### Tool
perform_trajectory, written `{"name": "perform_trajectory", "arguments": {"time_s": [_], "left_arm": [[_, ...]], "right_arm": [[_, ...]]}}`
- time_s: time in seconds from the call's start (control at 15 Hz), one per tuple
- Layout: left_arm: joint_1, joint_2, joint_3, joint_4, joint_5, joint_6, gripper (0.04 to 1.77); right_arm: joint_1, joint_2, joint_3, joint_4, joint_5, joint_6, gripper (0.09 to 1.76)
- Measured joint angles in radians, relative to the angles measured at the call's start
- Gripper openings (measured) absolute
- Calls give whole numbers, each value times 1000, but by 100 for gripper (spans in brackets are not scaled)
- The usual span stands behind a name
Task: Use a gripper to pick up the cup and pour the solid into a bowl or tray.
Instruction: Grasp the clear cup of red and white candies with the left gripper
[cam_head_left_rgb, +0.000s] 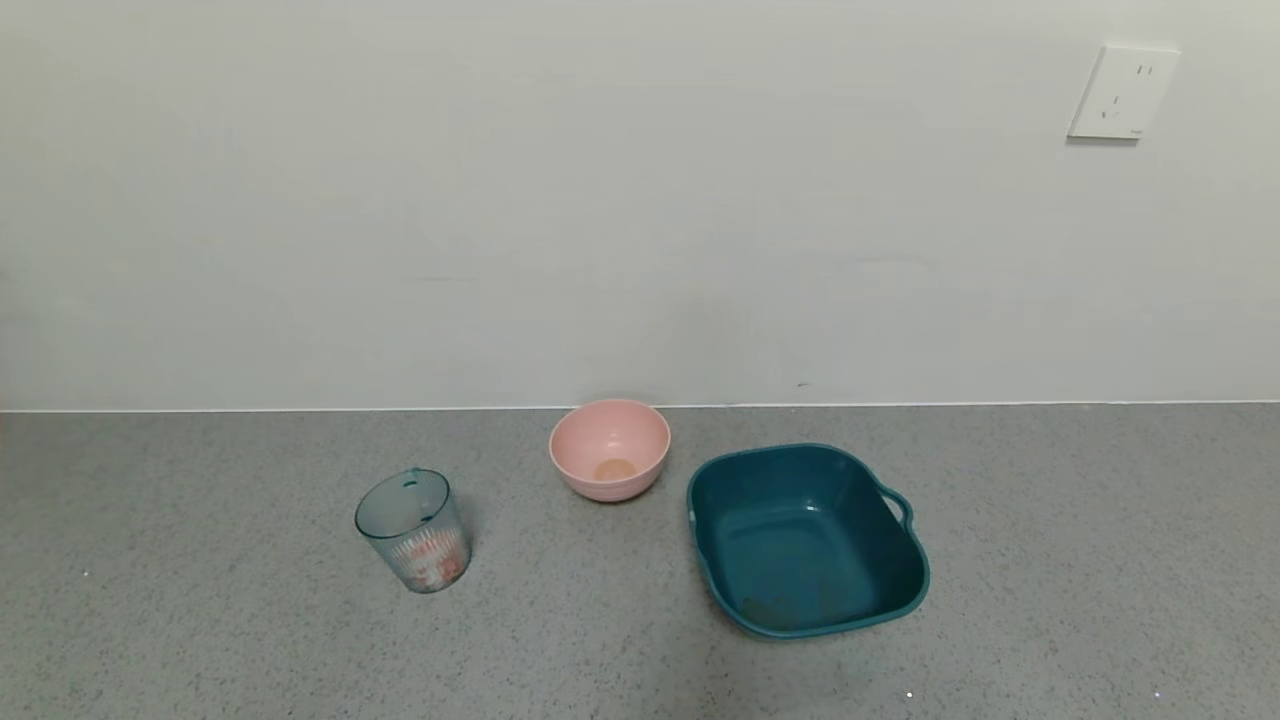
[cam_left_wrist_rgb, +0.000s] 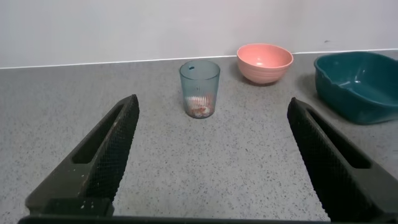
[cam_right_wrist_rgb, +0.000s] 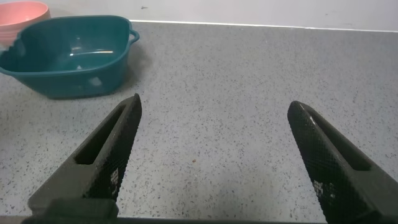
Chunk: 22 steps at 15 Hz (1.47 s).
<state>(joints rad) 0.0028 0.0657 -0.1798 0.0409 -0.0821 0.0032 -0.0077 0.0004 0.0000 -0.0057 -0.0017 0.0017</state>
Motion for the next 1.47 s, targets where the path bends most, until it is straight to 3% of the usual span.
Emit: {"name": "perform_trajectory", "arguments": {"time_s": [0.27,0.53,0.73,1.07,1.47], "left_arm": [[-1,196,-108,10,-6,15,172],[-3,422,-188,13,-11,120,172],[-11,585,-207,9,-10,154,172],[-79,827,-207,-12,-1,140,172],[-133,1080,-196,-170,30,89,172]], "right_arm": [[0,0,0,0,0,0,171],[0,0,0,0,0,0,171],[0,0,0,0,0,0,171],[0,0,0,0,0,0,171],[0,0,0,0,0,0,171]]}}
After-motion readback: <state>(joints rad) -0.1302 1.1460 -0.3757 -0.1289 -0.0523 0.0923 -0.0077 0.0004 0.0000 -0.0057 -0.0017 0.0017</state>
